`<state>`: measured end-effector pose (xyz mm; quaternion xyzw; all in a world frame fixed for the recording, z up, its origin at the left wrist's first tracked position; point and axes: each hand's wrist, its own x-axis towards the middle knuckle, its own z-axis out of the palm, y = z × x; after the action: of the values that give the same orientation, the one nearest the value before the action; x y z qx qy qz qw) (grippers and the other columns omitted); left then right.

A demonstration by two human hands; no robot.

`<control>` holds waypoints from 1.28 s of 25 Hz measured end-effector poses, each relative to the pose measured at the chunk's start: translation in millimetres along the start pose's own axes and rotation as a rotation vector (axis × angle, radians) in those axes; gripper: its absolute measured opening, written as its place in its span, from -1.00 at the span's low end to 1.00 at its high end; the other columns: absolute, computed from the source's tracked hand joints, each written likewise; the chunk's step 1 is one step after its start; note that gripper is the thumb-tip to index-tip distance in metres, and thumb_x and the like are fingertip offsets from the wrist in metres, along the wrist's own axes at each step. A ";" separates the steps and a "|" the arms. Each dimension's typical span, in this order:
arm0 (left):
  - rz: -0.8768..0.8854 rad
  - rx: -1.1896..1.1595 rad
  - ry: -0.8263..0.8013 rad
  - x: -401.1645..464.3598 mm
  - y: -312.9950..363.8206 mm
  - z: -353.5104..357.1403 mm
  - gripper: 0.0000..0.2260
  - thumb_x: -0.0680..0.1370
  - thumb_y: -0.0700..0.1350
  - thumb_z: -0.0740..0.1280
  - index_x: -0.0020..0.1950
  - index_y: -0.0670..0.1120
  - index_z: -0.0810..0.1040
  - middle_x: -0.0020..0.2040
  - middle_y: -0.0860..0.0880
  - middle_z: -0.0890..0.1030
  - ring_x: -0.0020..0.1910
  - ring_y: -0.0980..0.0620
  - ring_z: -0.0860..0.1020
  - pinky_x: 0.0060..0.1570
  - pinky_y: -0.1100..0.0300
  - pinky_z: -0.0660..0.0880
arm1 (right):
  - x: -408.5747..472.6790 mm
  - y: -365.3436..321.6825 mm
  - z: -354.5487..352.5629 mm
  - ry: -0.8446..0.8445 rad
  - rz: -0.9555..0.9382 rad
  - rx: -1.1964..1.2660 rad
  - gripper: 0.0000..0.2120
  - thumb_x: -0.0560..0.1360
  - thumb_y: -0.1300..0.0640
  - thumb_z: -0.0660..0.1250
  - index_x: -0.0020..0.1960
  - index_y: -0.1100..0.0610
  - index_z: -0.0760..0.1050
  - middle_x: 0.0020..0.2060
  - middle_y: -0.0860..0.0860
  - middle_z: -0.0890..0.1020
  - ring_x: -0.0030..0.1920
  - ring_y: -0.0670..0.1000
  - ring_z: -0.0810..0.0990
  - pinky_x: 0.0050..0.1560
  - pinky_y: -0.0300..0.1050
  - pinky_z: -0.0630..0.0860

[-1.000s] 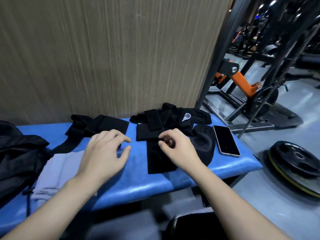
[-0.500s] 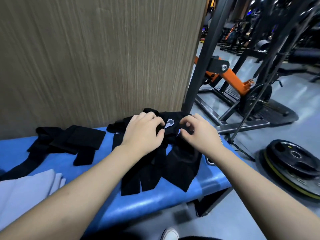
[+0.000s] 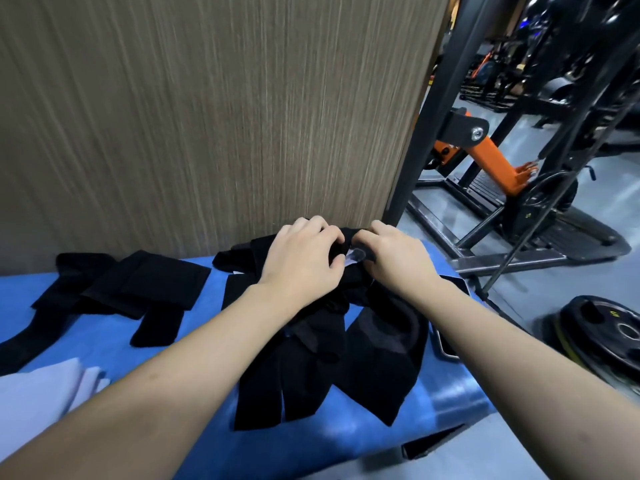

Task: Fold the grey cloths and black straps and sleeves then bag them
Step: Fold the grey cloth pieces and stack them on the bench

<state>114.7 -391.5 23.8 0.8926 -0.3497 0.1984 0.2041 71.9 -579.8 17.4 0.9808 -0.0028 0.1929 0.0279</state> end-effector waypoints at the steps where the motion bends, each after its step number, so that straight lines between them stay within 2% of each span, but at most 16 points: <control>1: -0.006 0.002 -0.002 0.0 -2.5 -1.0 -0.73 0.54 0.07 0.30 0.20 0.06 0.58 0.11 0.09 0.55 0.14 0.00 0.48 0.17 0.13 0.33 | 0.9 -1.6 0.3 0.015 -0.004 0.000 -0.88 0.51 0.15 0.33 0.02 0.00 0.55 -0.16 -0.05 0.40 -0.10 0.09 0.54 -0.36 -0.10 0.32; 3: -0.021 0.002 -0.017 -0.7 -6.7 -3.7 -0.72 0.55 0.08 0.29 0.24 0.06 0.57 0.15 0.10 0.54 0.16 0.01 0.47 0.20 0.13 0.31 | 2.9 -5.1 -4.4 0.070 -0.007 0.016 -0.94 0.51 0.15 0.32 -0.05 0.03 0.55 -0.18 -0.03 0.44 -0.14 0.11 0.56 -0.39 -0.12 0.30; 5: -0.026 0.005 -0.029 -1.7 -8.4 -8.0 -0.70 0.56 0.08 0.28 0.26 0.06 0.55 0.18 0.10 0.53 0.18 0.01 0.47 0.21 0.14 0.30 | 6.1 -6.5 -18.2 0.120 0.028 0.045 -0.96 0.50 0.14 0.31 -0.06 0.05 0.52 -0.18 -0.03 0.46 -0.18 0.12 0.57 -0.38 -0.09 0.38; 7: -0.030 0.002 -0.034 -3.0 -7.2 -12.3 -0.70 0.57 0.08 0.28 0.28 0.05 0.54 0.19 0.10 0.53 0.19 0.02 0.46 0.21 0.14 0.31 | 11.1 -5.5 -39.7 0.163 0.082 0.069 -0.93 0.49 0.11 0.29 -0.04 0.05 0.49 -0.14 -0.02 0.50 -0.14 0.14 0.58 -0.28 -0.03 0.48; 11: -0.034 -0.007 -0.021 -3.2 5.8 -29.4 -0.67 0.58 0.11 0.26 0.30 0.03 0.53 0.20 0.08 0.53 0.20 0.00 0.47 0.21 0.12 0.33 | 13.7 -4.5 -94.0 0.299 0.143 0.140 -0.93 0.48 0.13 0.29 -0.03 0.06 0.47 -0.14 -0.02 0.55 -0.10 0.12 0.57 -0.18 0.00 0.48; 17: -0.062 -0.047 -0.095 6.1 38.7 -57.4 -0.56 0.62 0.21 0.13 0.36 0.00 0.51 0.28 0.06 0.51 0.25 -0.02 0.46 0.28 0.06 0.33 | 12.3 -3.3 -166.9 0.450 0.323 0.359 -0.92 0.50 0.14 0.26 -0.02 0.09 0.43 -0.27 -0.03 0.60 -0.23 0.08 0.57 -0.24 -0.03 0.49; 21: -0.029 -0.181 -0.002 6.1 65.6 -84.9 -0.60 0.63 0.11 0.18 0.41 -0.02 0.45 0.30 0.05 0.50 0.26 -0.02 0.48 0.28 0.05 0.35 | 1.6 -3.0 -213.9 0.514 0.393 0.408 -0.90 0.51 0.10 0.23 0.00 0.09 0.41 -0.25 -0.01 0.57 -0.16 0.12 0.55 -0.14 0.05 0.52; 23: -0.044 -0.282 0.019 6.7 80.6 -99.6 -0.52 0.60 0.19 0.21 0.46 -0.01 0.39 0.33 0.07 0.49 0.31 0.03 0.47 0.29 0.06 0.37 | -3.5 -5.4 -232.0 0.541 0.397 0.449 -0.88 0.52 0.12 0.22 0.00 0.15 0.41 -0.27 -0.03 0.54 -0.14 0.13 0.55 -0.12 0.04 0.50; 26: -0.130 -0.487 -0.102 2.0 99.2 -117.0 -0.22 0.46 0.38 0.30 0.57 0.04 0.19 0.42 0.11 0.39 0.39 0.09 0.41 0.33 -0.02 0.41 | -10.3 -16.3 -251.5 0.552 0.406 0.542 -0.87 0.53 0.14 0.22 0.02 0.19 0.42 -0.25 -0.03 0.54 -0.18 0.06 0.52 -0.15 -0.03 0.47; 28: -0.164 -0.605 -0.124 -10.1 105.7 -125.2 -0.08 0.41 0.38 0.38 0.61 0.04 0.06 0.47 0.09 0.32 0.43 0.07 0.38 0.33 -0.05 0.42 | -15.0 -29.4 -263.0 0.563 0.399 0.598 -0.86 0.51 0.15 0.24 0.01 0.21 0.44 -0.25 -0.03 0.53 -0.26 -0.05 0.47 -0.23 -0.19 0.43; 30: -0.191 -0.694 -0.106 -30.3 104.7 -134.0 -0.01 0.39 0.34 0.44 0.62 0.10 -0.05 0.53 0.10 0.22 0.45 0.08 0.34 0.30 0.05 0.41 | -19.9 -47.5 -272.2 0.569 0.403 0.678 -0.89 0.50 0.17 0.25 -0.03 0.21 0.44 -0.28 -0.03 0.50 -0.34 -0.14 0.42 -0.44 -0.38 0.34; 31: -0.198 -0.726 -0.093 -43.1 102.7 -137.9 0.01 0.37 0.33 0.46 0.61 0.15 -0.11 0.55 0.14 0.13 0.46 0.10 0.33 0.26 0.11 0.40 | -21.5 -57.9 -275.3 0.564 0.406 0.758 -0.92 0.49 0.19 0.25 -0.06 0.20 0.42 -0.30 -0.02 0.47 -0.37 -0.16 0.42 -0.48 -0.41 0.35; 32: -0.208 -0.757 -0.072 -56.9 101.1 -141.9 0.03 0.36 0.33 0.47 0.59 0.20 -0.16 0.54 0.23 0.05 0.45 0.12 0.32 0.22 0.13 0.39 | -22.6 -69.2 -277.1 0.548 0.416 0.860 -0.95 0.49 0.21 0.24 -0.08 0.19 0.39 -0.30 -0.01 0.45 -0.38 -0.14 0.44 -0.50 -0.35 0.42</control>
<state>-25.1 -357.2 137.3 0.7912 -0.3127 0.0022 0.5255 -52.7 -495.4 261.3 0.7965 -0.1101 0.4264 -0.4144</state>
